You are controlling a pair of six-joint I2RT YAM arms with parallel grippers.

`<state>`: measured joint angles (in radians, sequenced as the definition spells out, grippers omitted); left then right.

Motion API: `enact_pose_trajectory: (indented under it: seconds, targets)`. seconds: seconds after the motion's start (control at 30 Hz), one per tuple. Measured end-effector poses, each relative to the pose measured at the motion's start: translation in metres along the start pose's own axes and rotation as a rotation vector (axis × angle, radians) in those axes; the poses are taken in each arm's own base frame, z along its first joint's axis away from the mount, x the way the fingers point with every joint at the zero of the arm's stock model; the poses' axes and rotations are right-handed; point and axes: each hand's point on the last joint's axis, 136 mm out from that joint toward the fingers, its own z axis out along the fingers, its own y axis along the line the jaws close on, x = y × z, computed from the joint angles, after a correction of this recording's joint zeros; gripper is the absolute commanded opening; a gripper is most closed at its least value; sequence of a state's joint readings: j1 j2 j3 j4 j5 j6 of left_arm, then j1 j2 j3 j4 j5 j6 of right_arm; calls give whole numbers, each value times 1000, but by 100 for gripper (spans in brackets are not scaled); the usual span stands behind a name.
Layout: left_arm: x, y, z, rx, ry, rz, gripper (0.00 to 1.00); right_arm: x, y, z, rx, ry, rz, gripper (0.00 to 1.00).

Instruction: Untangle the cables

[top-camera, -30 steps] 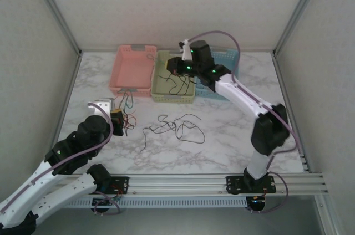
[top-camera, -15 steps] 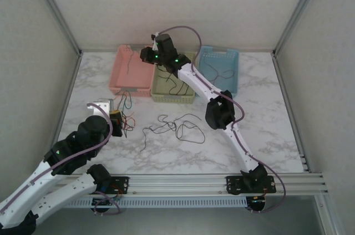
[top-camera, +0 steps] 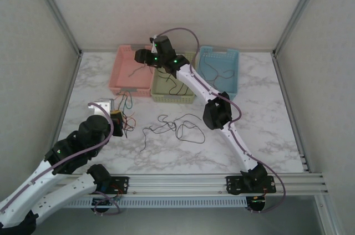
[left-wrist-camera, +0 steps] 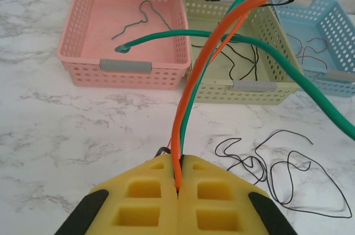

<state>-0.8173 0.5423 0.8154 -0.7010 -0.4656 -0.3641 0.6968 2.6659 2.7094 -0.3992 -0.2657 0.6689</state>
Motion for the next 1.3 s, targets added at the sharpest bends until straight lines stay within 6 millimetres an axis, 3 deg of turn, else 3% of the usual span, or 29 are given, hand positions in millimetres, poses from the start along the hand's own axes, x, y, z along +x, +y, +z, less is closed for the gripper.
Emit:
enact_pose_trajectory:
  seconds: [0.27, 0.4, 0.53, 0.77, 0.83, 0.97, 1.13, 1.3]
  targets:
    - [1, -2, 0, 11, 5, -1, 0, 5, 9, -9, -21, 51, -98, 75]
    - [1, -10, 0, 54, 13, -7, 0, 5, 24, -33, -26, 99, -170, 71]
    - [1, -25, -2, 139, 25, -20, 0, -9, 59, -88, -33, 111, -276, 69]
    - [-3, -50, -6, 274, 32, -39, 0, -18, 118, -227, -67, 28, -446, 64]
    - [-3, -57, -7, 305, 36, -41, 0, -10, 126, -259, -85, 4, -473, 60]
    - [-3, -68, -4, 346, 49, -41, 0, 21, 121, -297, -111, 12, -473, 56]
    - [1, -71, 9, 320, 72, -9, 0, 65, 100, -318, -99, 66, -313, 55]
    - [4, -70, 27, 258, 87, 20, 0, 98, 114, -326, -140, 104, -161, 53]
